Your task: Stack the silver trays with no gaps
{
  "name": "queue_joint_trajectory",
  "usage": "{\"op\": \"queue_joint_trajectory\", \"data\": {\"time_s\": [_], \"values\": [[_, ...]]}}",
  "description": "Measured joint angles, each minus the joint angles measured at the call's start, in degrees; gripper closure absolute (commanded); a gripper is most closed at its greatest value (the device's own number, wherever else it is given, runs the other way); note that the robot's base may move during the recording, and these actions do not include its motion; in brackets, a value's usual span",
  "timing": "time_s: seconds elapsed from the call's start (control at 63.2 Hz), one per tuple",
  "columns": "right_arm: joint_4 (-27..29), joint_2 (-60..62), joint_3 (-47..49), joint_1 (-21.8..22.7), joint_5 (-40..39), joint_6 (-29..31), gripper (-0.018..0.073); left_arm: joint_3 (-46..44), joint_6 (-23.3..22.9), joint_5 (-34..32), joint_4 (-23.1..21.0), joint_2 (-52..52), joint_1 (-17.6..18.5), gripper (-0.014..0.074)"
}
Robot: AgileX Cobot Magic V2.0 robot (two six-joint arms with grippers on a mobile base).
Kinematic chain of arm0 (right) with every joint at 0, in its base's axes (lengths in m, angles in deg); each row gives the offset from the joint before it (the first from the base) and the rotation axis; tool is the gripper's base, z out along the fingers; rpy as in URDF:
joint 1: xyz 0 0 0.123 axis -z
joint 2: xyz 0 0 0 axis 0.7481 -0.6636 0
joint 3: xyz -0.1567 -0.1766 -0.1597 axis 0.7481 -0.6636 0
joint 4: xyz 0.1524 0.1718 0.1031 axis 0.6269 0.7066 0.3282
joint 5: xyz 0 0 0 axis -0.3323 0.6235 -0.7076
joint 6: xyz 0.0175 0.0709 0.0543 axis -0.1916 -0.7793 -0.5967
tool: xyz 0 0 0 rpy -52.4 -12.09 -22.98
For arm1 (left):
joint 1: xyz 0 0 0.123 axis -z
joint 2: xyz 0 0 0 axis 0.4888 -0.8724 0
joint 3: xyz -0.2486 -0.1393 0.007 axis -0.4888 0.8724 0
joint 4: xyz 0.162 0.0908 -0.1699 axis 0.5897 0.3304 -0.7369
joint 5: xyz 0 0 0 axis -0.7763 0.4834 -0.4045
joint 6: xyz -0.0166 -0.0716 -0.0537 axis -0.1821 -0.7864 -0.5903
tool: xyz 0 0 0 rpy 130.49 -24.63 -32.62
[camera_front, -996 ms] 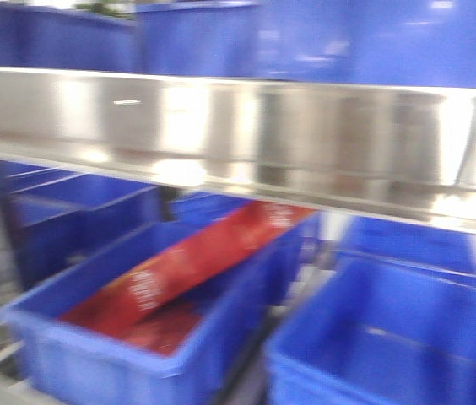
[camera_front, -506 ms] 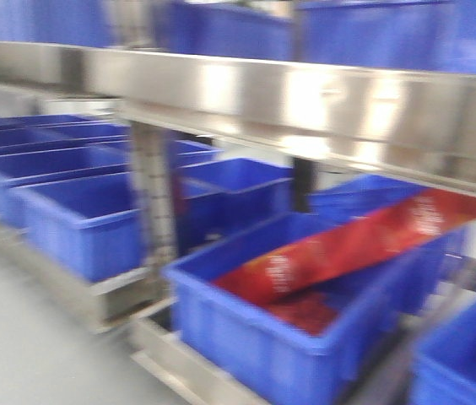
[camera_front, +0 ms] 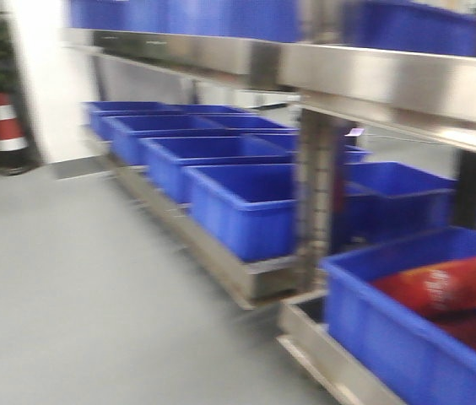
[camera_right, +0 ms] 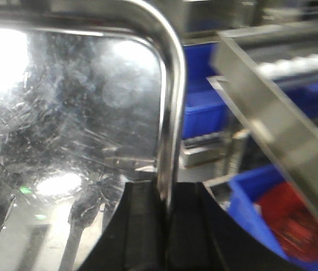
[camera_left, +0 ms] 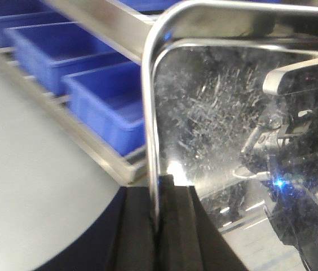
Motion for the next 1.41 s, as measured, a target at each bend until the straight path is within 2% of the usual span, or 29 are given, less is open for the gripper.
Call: {"op": "queue_joint_trajectory", "data": {"time_s": [1.408], "values": [[0.00,0.00,0.00,0.00,-0.11,0.00,0.0637,0.00,0.00,0.11,0.21,0.13,0.00,0.0614]]}}
